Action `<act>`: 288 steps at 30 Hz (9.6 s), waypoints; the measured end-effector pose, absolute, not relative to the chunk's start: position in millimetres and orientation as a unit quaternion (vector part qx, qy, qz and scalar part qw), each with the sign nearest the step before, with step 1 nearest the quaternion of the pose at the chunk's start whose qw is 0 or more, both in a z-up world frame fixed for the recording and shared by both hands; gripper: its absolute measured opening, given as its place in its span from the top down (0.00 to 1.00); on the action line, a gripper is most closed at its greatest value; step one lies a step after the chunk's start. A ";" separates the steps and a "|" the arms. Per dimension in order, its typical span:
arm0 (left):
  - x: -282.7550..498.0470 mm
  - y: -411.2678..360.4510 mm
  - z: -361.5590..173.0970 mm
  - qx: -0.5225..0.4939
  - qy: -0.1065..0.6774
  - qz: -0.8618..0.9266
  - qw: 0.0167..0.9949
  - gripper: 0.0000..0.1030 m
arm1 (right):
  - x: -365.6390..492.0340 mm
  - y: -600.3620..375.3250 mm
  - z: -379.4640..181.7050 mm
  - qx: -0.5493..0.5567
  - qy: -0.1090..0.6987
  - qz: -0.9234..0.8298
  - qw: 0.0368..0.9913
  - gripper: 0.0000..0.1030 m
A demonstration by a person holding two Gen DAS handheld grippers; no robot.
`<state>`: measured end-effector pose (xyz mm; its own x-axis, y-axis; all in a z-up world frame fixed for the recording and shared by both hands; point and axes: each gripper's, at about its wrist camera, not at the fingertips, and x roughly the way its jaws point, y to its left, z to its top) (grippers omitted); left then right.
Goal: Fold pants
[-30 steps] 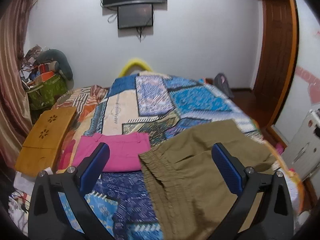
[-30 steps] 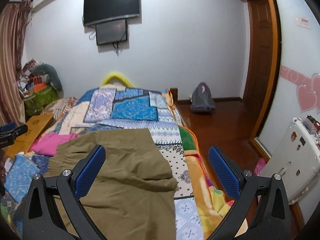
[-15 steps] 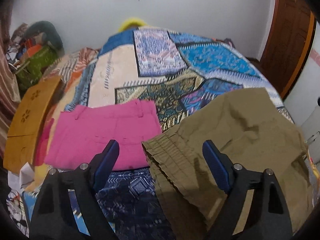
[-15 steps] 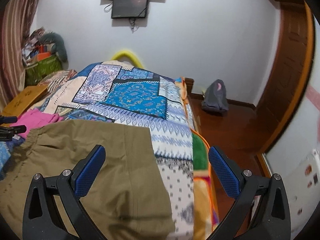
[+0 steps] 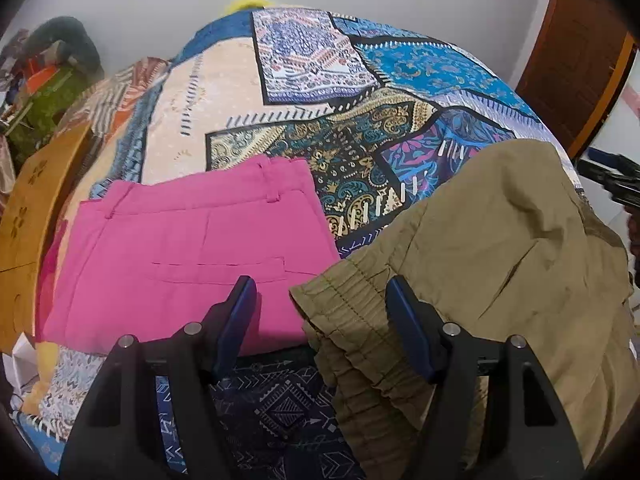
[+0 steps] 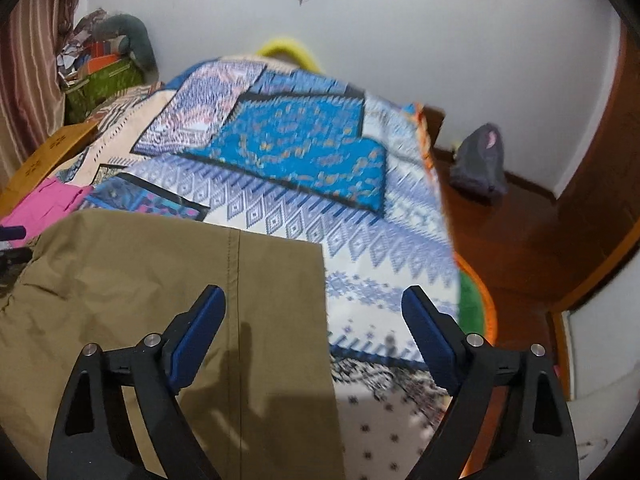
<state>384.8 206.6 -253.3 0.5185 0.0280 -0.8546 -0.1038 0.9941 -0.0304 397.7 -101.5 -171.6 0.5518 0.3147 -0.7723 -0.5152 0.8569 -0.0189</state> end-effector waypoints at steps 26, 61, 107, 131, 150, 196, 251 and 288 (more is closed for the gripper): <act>397.7 197.4 -255.8 -0.042 0.495 0.003 0.868 0.78 | 420.6 -79.3 -181.2 -0.103 0.437 0.264 0.853 0.88; 267.7 132.3 -59.9 0.006 0.356 -0.042 0.934 0.93 | 260.5 -161.8 -9.4 -0.005 0.291 0.270 0.918 0.90; 98.6 98.3 -178.3 0.029 0.458 -0.050 0.887 0.92 | 118.3 -201.6 -163.2 -0.041 0.426 0.213 0.878 0.79; 214.5 124.4 -153.8 -0.018 0.452 -0.014 0.892 0.73 | 226.6 -199.2 -132.5 -0.035 0.396 0.184 0.899 0.60; 259.5 122.5 -189.5 -0.036 0.494 -0.035 0.868 0.89 | 319.3 -184.2 -190.4 0.011 0.468 0.228 0.854 0.65; 293.5 72.2 -207.5 0.031 0.509 -0.038 0.859 0.89 | 245.1 -136.5 -199.2 -0.045 0.523 0.296 0.798 0.66; 335.6 95.9 -210.2 0.033 0.499 0.042 0.865 0.47 | 324.9 -170.5 -178.2 -0.027 0.451 0.222 0.864 0.64; 340.5 94.5 -230.7 0.053 0.494 0.041 0.867 0.34 | 340.8 -170.3 -168.3 -0.093 0.428 0.196 0.877 0.89</act>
